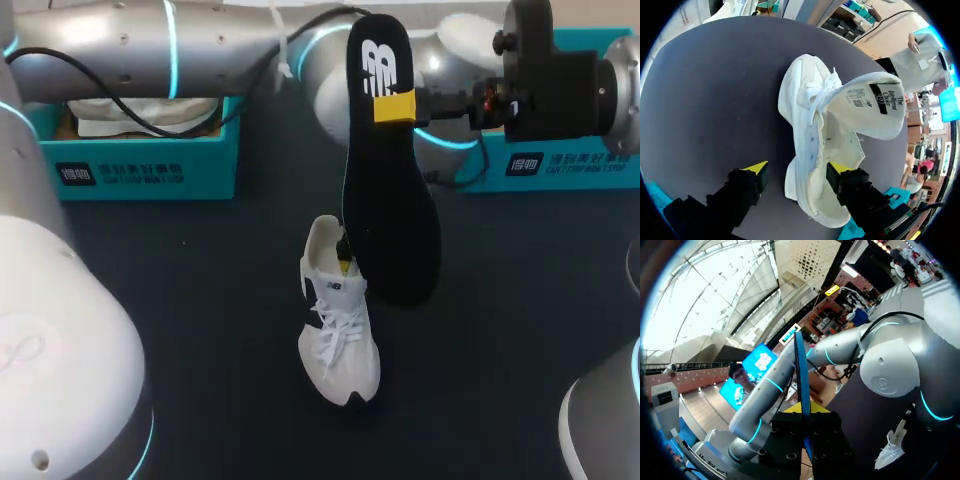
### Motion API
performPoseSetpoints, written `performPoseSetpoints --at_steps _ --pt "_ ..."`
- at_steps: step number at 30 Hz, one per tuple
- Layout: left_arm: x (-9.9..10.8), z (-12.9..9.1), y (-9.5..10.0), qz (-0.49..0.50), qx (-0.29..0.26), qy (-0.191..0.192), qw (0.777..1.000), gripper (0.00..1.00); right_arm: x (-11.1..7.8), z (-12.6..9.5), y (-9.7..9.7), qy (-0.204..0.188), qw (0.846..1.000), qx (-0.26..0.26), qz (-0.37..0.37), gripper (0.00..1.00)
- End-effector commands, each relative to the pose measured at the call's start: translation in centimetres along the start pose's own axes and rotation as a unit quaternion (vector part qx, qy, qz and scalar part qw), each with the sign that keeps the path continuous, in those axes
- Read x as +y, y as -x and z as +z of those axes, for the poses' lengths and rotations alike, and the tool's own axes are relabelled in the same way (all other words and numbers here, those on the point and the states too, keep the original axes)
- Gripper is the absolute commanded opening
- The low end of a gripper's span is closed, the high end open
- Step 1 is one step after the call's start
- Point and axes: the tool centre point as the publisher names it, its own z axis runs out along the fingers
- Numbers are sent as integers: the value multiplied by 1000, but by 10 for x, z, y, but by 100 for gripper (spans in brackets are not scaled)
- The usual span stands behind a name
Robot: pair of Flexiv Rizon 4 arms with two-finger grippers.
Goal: Take the shoe out of the shoebox, open the shoe tongue, remove and reinsert the insole, then place the shoe into the shoebox
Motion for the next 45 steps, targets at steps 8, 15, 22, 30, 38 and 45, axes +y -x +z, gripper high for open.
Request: performPoseSetpoints --at_steps 8,15,22,30,38,45 --pt "21 -53 -7 -23 -146 -45 988 100 2 4 1 -1 1000 -1 1 0" --pt "39 -69 -14 -52 -219 -82 971 100 -5 -22 5 70 996 -44 41 0" --pt "43 -85 -34 -25 -318 -106 942 100 7 -59 18 129 990 -46 22 0" --pt "37 -116 -54 11 -402 -82 912 100 35 -82 55 117 991 -36 58 0" --pt "33 -148 -72 20 -492 -62 868 100 51 -104 98 133 979 -53 148 0" --pt "31 -167 -87 47 -541 -52 838 100 52 -102 131 137 964 -61 222 0"
